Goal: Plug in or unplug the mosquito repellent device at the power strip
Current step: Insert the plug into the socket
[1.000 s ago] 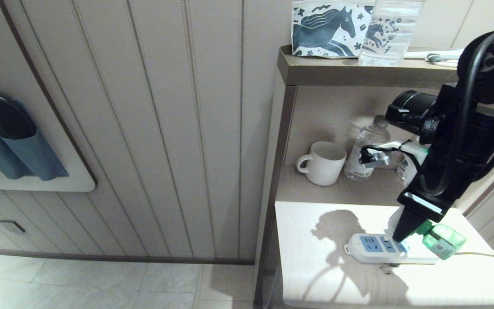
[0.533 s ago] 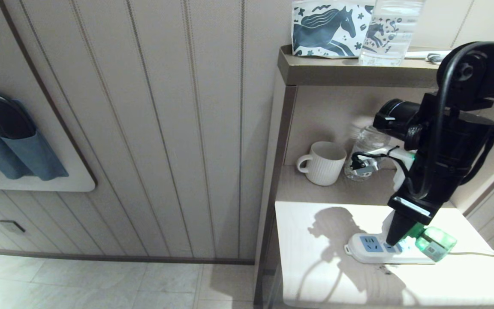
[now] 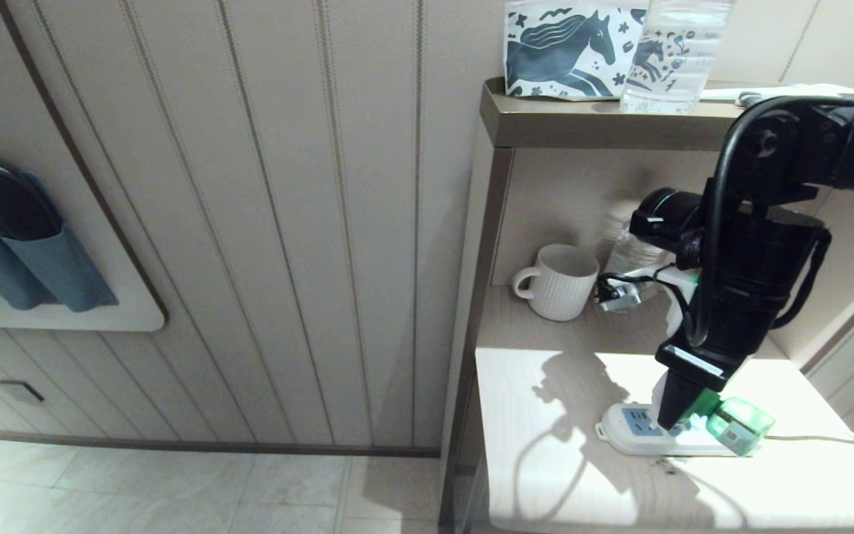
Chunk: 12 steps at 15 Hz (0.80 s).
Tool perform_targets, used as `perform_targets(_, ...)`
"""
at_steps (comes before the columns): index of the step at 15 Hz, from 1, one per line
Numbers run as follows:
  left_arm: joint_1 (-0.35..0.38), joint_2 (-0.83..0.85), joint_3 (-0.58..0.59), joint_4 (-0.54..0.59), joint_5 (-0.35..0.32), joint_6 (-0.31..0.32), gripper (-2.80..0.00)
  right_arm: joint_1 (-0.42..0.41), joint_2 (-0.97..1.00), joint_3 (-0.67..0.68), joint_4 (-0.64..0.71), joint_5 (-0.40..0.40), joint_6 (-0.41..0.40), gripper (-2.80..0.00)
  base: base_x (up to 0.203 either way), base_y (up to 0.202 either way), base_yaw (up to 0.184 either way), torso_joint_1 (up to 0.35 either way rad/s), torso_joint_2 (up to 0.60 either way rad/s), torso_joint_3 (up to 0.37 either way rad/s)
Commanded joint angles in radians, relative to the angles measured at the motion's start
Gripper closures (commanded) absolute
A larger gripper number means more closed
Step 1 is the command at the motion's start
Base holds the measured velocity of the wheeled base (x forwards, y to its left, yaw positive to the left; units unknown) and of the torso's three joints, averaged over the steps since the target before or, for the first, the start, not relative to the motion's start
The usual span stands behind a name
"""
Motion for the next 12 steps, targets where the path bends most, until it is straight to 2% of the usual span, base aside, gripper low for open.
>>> perform_targets(1,0.000,0.000,0.000,-0.001,0.000,0.001,0.00,-0.005,0.004,0.000,0.044,0.001,-0.002,0.00,0.000,0.000,0.000,0.000,0.00,0.000)
perform_targets(12,0.000,0.000,0.000,-0.001,0.000,0.001,0.00,-0.020,0.021,0.000,0.002,0.000,0.027,0.00,0.000,0.000,0.000,0.000,0.00,0.000)
